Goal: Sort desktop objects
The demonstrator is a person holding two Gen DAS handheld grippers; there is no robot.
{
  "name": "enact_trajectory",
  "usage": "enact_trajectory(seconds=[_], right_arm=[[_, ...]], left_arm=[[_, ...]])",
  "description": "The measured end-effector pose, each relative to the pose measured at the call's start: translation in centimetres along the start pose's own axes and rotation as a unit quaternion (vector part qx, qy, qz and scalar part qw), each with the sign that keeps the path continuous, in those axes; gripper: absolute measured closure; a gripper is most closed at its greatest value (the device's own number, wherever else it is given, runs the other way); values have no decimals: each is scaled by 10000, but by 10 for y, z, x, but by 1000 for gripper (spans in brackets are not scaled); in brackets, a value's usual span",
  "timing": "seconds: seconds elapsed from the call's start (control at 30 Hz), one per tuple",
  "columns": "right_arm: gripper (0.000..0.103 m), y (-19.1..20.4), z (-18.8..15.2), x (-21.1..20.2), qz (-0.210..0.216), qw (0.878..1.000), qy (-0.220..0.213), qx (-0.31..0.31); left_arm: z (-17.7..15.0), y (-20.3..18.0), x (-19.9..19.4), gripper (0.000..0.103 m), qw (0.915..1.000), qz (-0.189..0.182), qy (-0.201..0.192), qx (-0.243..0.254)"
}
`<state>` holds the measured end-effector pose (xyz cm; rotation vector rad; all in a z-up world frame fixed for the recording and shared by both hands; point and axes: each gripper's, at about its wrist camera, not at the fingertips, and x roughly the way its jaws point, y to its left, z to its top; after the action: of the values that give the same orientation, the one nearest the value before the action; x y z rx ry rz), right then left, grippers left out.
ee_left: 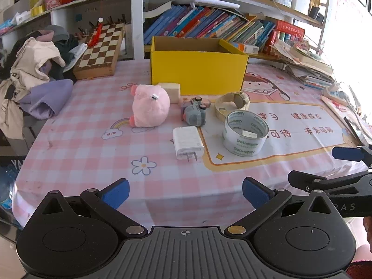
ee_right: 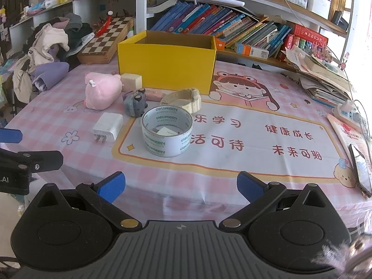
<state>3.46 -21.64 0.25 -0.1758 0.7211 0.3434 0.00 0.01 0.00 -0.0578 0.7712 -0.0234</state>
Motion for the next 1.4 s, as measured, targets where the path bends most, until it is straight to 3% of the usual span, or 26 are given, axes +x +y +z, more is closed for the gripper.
enact_trajectory(seconds=[1.4], right_arm=[[0,10,7,6,-36,10000,-29,-88]], left_arm=[[3,11,4,0,9999,61,67,61]])
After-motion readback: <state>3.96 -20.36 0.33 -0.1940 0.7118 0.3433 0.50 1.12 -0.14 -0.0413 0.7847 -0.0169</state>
